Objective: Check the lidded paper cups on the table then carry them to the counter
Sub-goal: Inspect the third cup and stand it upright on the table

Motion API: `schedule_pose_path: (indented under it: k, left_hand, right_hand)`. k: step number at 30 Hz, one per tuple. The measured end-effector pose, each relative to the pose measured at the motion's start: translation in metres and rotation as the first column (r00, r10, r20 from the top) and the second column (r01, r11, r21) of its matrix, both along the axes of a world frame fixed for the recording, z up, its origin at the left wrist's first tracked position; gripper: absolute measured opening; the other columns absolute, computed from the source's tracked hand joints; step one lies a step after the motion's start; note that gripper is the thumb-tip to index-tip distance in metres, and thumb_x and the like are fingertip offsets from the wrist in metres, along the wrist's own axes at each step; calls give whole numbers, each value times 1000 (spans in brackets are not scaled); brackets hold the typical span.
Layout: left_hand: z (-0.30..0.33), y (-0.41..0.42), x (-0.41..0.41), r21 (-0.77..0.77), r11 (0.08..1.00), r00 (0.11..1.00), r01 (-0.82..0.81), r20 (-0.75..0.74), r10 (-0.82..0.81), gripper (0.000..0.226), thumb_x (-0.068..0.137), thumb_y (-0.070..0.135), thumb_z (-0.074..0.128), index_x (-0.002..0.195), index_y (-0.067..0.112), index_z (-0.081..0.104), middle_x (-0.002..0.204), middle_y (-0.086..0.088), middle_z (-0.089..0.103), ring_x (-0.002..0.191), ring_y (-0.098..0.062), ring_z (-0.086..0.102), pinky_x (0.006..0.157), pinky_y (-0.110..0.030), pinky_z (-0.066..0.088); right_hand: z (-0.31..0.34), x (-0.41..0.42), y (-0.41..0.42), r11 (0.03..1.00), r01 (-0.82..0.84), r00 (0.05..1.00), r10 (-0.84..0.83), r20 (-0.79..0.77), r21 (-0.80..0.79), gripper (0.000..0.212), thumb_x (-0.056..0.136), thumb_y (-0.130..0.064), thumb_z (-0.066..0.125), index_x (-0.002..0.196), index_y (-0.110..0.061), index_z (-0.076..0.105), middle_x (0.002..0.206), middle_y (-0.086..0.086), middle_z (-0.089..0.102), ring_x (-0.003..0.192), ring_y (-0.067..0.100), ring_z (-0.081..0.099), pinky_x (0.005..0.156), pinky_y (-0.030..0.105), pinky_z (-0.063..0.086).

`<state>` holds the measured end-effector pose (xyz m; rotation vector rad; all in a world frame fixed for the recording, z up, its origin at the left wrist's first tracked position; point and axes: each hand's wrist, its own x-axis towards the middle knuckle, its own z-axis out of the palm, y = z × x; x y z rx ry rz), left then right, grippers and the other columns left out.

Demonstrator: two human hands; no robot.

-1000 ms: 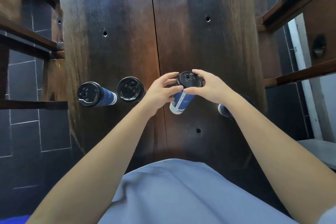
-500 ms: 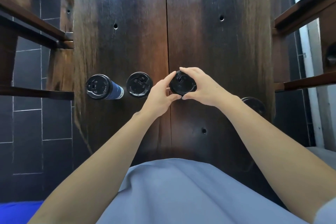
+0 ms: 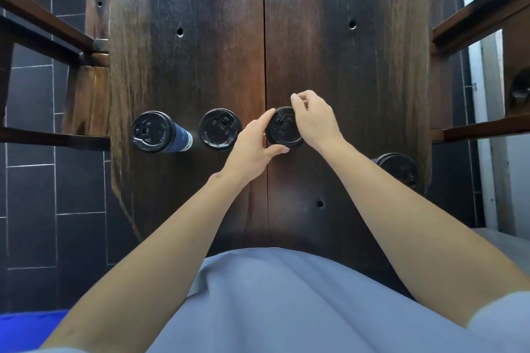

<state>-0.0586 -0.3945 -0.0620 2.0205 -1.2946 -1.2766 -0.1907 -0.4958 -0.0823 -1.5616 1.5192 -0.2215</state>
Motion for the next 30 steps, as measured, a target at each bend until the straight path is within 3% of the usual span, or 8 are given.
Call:
schedule_pose_path:
  k: [3, 7, 10, 16, 20, 26, 30]
  left_hand:
    - [-2, 2, 1, -19, 1000, 1000, 1, -3, -2, 83, 86, 20, 84, 156, 25, 41, 148, 2, 58, 135, -21, 56, 117, -48, 45]
    - [-3, 5, -1, -25, 1000, 1000, -15, -2, 15, 81, 88, 18, 83, 157, 21, 40, 151, -1, 57, 137, -21, 54, 119, -47, 42]
    - [-7, 10, 0, -26, 999, 999, -37, -4, 37, 81, 88, 18, 83, 157, 20, 41, 151, 0, 56, 138, -21, 54, 118, -48, 43]
    - [-11, 12, 0, -26, 998, 998, -59, -10, 58, 82, 87, 19, 84, 157, 20, 41, 153, -2, 55, 139, -22, 53, 118, -49, 44]
    - [-10, 11, 0, -24, 998, 998, -57, -16, 57, 82, 88, 18, 84, 158, 19, 40, 155, -2, 53, 142, -23, 51, 119, -48, 42]
    - [-7, 13, -2, -34, 998, 999, -48, -16, 48, 80, 89, 15, 81, 158, 18, 39, 156, -4, 52, 143, -23, 49, 120, -48, 41]
    - [-4, 13, -3, -30, 998, 999, -47, -18, 47, 80, 91, 12, 79, 158, 18, 37, 154, -4, 53, 142, -24, 50, 121, -45, 40]
  right_hand:
    - [-7, 18, 3, 999, -31, 994, 29, -102, -24, 43, 108, -44, 29, 99, -15, 60, 100, 4, 65, 92, 21, 62, 77, 33, 44]
    - [-14, 32, 7, 994, -68, 966, 44, -254, -88, 55, 110, -41, 22, 101, -12, 67, 91, 0, 64, 84, 17, 59, 81, 35, 48]
    - [-17, 38, 11, 977, -106, 945, 42, -323, -185, 55, 110, -38, 23, 95, -11, 69, 84, 0, 65, 78, 20, 63, 74, 33, 47]
    - [-18, 38, 16, 953, -150, 927, 44, -373, -262, 52, 112, -33, 22, 100, -9, 67, 81, -3, 58, 71, 17, 51, 69, 30, 35]
    - [-19, 41, 18, 940, -155, 925, 30, -380, -303, 51, 111, -34, 23, 102, -11, 66, 87, 2, 69, 78, 22, 65, 68, 31, 39]
    - [-15, 41, 18, 950, -149, 913, 26, -407, -274, 51, 111, -34, 22, 102, -10, 67, 86, 0, 65, 73, 16, 51, 69, 30, 35]
    - [-10, 39, 19, 967, -111, 923, 16, -383, -228, 52, 112, -35, 21, 97, -11, 65, 83, -2, 59, 74, 18, 55, 69, 29, 34]
